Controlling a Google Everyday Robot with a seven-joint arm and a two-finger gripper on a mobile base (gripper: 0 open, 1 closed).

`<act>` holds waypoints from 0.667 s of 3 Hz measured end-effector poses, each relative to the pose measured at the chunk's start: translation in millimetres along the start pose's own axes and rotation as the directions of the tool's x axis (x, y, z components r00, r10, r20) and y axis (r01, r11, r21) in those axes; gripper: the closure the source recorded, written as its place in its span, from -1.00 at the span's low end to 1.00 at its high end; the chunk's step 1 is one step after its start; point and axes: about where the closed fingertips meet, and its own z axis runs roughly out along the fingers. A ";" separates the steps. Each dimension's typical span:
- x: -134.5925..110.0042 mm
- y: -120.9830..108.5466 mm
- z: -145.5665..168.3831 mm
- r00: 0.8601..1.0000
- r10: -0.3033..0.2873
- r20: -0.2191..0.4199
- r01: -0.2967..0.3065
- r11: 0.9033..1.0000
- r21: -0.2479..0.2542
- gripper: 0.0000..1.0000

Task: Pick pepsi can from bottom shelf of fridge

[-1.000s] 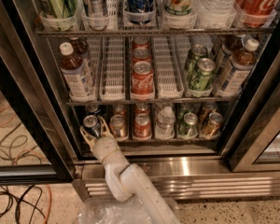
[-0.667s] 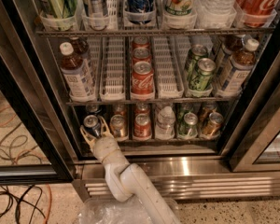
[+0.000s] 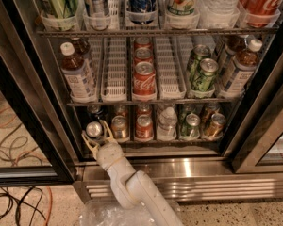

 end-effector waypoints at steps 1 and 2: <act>-13.5 8.4 -6.0 0.999 -0.017 0.050 0.019 0.999 -0.047 1.00; -23.7 13.2 -8.8 0.996 -0.030 0.083 0.037 0.996 -0.084 1.00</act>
Offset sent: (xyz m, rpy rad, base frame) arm -0.0323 0.0051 0.0268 -0.0175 -0.1356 0.1280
